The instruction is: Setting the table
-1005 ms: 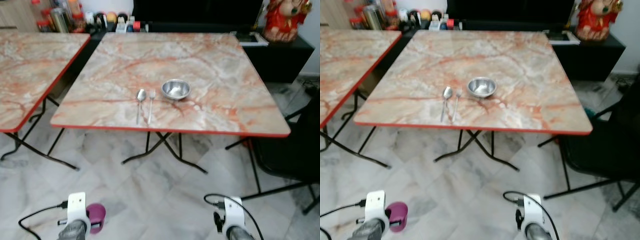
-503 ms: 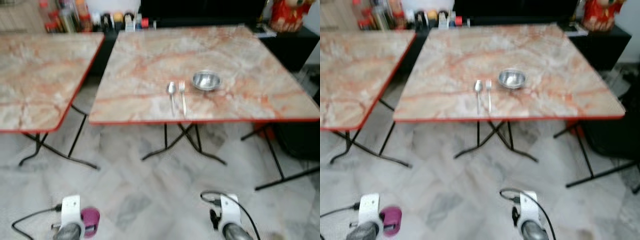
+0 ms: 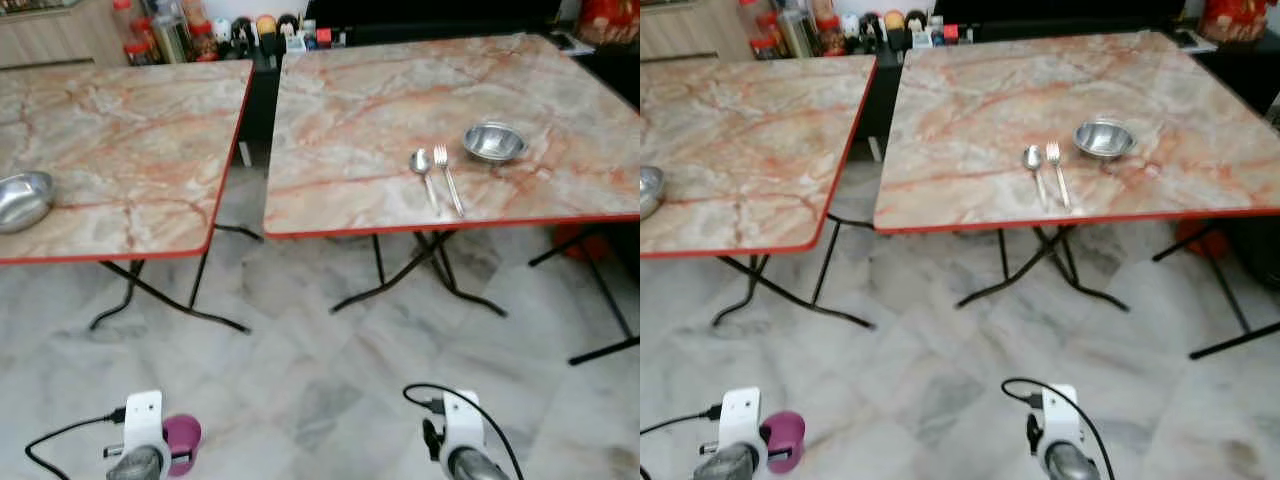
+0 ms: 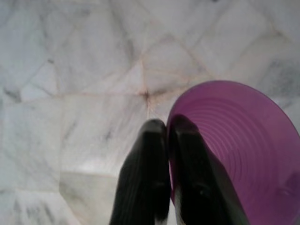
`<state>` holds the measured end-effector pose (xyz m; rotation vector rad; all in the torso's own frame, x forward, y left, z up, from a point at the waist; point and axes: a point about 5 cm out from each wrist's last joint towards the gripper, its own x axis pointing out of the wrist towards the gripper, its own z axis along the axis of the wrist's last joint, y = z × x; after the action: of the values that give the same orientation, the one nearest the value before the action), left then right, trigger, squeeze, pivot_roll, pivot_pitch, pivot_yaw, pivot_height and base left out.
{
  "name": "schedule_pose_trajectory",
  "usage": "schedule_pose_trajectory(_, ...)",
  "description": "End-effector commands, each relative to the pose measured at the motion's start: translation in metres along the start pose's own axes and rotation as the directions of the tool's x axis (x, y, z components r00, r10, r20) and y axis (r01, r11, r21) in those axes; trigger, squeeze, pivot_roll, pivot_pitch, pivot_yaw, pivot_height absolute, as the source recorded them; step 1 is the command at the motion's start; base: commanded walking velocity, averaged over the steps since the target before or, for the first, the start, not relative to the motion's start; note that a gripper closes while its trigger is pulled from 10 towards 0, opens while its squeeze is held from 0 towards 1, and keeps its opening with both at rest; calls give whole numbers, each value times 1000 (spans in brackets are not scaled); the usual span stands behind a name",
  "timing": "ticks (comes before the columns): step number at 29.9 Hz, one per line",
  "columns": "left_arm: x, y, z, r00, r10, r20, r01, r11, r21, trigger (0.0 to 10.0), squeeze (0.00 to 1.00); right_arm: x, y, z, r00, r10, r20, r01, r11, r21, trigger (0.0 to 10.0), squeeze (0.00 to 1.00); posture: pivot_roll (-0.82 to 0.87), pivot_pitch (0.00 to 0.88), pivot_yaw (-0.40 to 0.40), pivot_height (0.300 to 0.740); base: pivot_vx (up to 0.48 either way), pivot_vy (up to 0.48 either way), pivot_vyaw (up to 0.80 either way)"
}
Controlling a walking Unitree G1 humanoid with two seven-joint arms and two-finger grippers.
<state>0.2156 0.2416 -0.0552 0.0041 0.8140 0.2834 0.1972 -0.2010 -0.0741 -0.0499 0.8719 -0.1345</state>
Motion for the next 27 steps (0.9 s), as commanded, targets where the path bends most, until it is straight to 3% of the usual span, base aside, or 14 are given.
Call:
schedule_pose_trajectory(1, -1, 7, -3, 1000, 15, -11, -15, 1000, 12, 10000, 0, 0, 6, 1, 1000, 12, 3, -12, 1000, 6, 10000, 0, -60, 69, 42, 740, 0, 480, 0)
schedule_pose_trajectory(27, 0, 4, 3, 1000, 12, 9, -13, 999, 32, 10000, 0, 0, 7, -1, 1000, 13, 4, -13, 1000, 26, 10000, 0, -48, 57, 43, 740, 0, 480, 0)
